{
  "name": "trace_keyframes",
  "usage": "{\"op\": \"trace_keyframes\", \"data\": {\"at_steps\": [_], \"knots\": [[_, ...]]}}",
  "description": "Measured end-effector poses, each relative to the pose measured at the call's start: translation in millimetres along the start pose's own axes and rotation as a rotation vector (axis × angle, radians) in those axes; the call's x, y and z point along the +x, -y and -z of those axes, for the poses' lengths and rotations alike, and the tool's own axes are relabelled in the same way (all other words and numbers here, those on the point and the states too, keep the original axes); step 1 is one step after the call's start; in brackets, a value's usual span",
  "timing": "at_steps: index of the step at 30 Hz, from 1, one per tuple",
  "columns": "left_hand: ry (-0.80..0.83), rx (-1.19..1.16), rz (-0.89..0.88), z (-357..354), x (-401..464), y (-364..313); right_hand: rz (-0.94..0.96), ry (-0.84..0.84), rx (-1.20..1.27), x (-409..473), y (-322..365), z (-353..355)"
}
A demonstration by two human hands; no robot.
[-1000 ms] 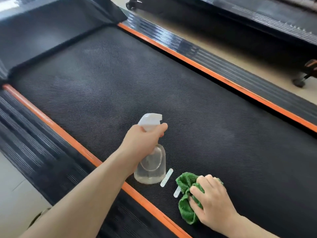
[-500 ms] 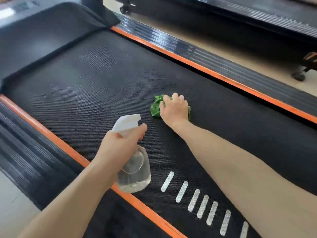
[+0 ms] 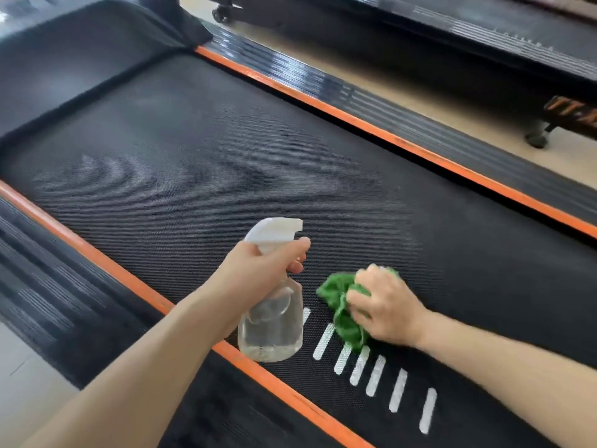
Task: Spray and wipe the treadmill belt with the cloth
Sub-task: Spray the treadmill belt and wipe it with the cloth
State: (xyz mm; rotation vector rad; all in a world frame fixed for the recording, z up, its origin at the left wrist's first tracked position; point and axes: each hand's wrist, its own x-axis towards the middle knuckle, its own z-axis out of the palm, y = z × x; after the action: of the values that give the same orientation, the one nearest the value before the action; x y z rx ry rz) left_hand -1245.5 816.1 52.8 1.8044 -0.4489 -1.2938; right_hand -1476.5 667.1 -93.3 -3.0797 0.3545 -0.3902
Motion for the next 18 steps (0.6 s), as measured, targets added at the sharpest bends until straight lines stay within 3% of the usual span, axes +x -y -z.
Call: {"op": "trace_keyframes", "data": {"at_steps": [2,5,7,11,15,18], "knots": [[0.015,0.04,0.011,-1.6,-1.2,1.9,-0.311,-0.108,-0.129,41.5,-52.1,-12.1],[0.011,0.019,-0.003,1.0,-8.1,4.9,-0.991,-0.12,-0.149,89.2,-90.8,-19.3],[0.001,0.034,-0.023,2.4,-9.8,4.2,-1.146,-0.073,-0.159,103.4,-76.5,-20.6],[-0.019,-0.014,-0.025,0.7,-14.8,1.3,-0.819,-0.07,-0.112,84.1,-10.0,-19.0],[-0.03,0.044,0.002,-4.2,-18.3,-0.5,-0.498,-0.037,0.119,34.2,78.0,-2.4],[-0.032,0.046,0.01,-4.1,-18.0,-2.5,-0.206,0.011,0.172,5.5,83.2,8.4]]}}
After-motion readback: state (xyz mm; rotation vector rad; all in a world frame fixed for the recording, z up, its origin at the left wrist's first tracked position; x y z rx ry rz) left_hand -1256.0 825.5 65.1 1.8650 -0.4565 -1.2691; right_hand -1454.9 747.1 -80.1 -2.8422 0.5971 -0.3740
